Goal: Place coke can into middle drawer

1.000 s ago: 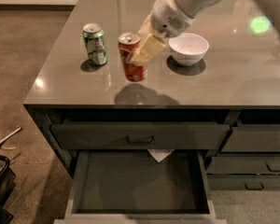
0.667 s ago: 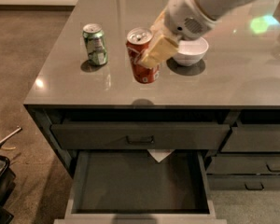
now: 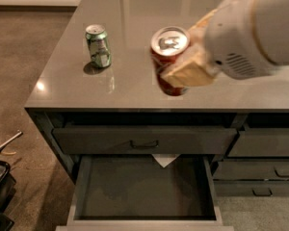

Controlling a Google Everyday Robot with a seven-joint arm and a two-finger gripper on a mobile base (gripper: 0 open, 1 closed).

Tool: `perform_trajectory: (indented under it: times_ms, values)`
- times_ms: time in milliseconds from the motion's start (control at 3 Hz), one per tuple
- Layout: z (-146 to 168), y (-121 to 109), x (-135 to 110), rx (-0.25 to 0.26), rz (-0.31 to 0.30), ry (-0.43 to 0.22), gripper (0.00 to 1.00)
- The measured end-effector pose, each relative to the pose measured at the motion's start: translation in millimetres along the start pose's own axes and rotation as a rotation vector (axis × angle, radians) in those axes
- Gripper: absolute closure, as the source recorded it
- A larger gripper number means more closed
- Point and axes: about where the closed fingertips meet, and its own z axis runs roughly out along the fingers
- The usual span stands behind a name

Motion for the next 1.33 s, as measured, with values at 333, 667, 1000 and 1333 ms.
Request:
perform_trajectory:
  times_ms: [333,667,1000,1333]
  values:
    - [-4,8,29,0.051,0.043,0.049,1.0]
    - [-4,8,29,0.051,0.043,0.048,1.0]
    - [-4,8,29,0.051,0.044,0.048,1.0]
    - [4,17,50,0.037,0.104,0.066,1.0]
